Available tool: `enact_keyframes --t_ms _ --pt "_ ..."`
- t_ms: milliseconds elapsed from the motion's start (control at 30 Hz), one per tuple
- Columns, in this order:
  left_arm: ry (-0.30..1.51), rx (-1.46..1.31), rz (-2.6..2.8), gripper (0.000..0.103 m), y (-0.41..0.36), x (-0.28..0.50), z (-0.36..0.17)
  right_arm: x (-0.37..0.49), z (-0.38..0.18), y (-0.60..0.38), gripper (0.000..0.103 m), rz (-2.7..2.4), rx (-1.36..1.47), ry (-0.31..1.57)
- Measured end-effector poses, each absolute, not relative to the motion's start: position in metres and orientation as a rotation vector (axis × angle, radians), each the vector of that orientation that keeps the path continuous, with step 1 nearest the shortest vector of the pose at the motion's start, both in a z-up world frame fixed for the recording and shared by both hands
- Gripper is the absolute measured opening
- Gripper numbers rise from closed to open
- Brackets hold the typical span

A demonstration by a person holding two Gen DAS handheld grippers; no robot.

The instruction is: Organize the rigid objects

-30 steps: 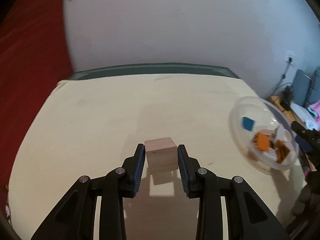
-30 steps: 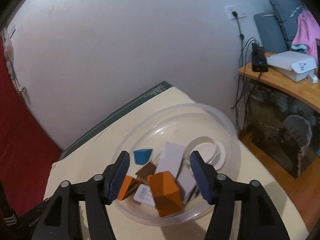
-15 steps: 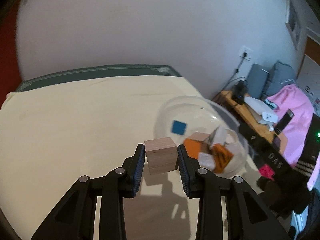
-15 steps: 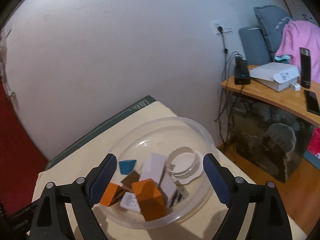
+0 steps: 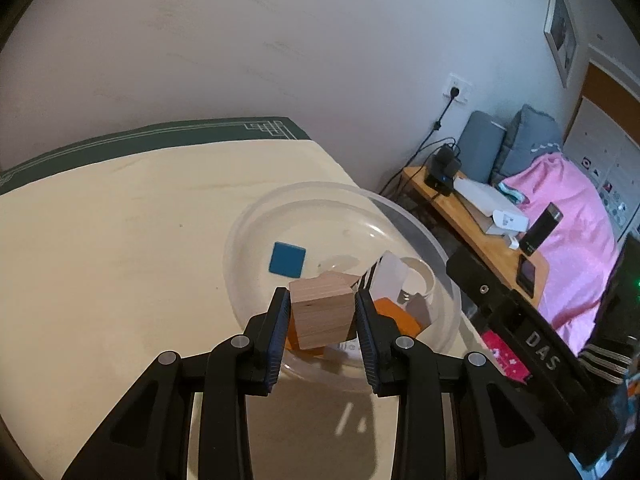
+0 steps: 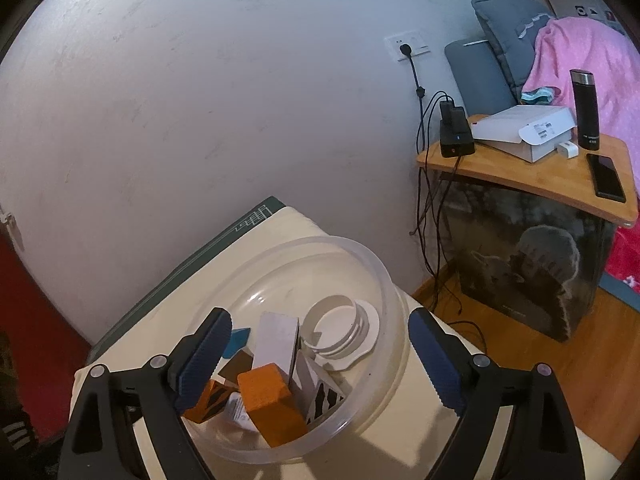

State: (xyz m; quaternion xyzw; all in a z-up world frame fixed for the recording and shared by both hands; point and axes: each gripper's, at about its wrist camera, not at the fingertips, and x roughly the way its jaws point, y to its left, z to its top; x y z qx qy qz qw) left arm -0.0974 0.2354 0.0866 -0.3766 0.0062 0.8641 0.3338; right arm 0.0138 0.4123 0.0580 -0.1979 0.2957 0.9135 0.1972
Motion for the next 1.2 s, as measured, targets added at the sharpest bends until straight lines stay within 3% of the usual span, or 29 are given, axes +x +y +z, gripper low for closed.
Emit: enact_keyframes --t_ms 400,433,500,567,1033,1200 --pt "0.041 -0.998 2.212 0.036 0.253 -0.101 0.073 0.016 0.057 0.418 0.093 2.530 -0.541 0.858" --pt "0.047 -1.006 2.196 0.037 0.254 -0.101 0.070 0.016 0.056 0.419 0.093 2.531 -0.541 0.856" --pt "0.050 -1.010 2.194 0.056 0.253 -0.100 0.068 0.017 0.056 0.419 0.093 2.531 -0.541 0.854" --pt "0.052 -0.977 2.227 0.062 0.250 -0.097 0.069 0.017 0.055 0.421 0.093 2.523 -0.542 0.858" --pt "0.155 -0.881 2.430 0.064 0.222 -0.080 0.078 0.017 0.052 0.424 0.101 2.494 -0.550 0.859" --pt "0.227 -0.860 2.525 0.078 0.215 -0.071 0.076 0.015 0.051 0.422 0.103 2.498 -0.571 0.840"
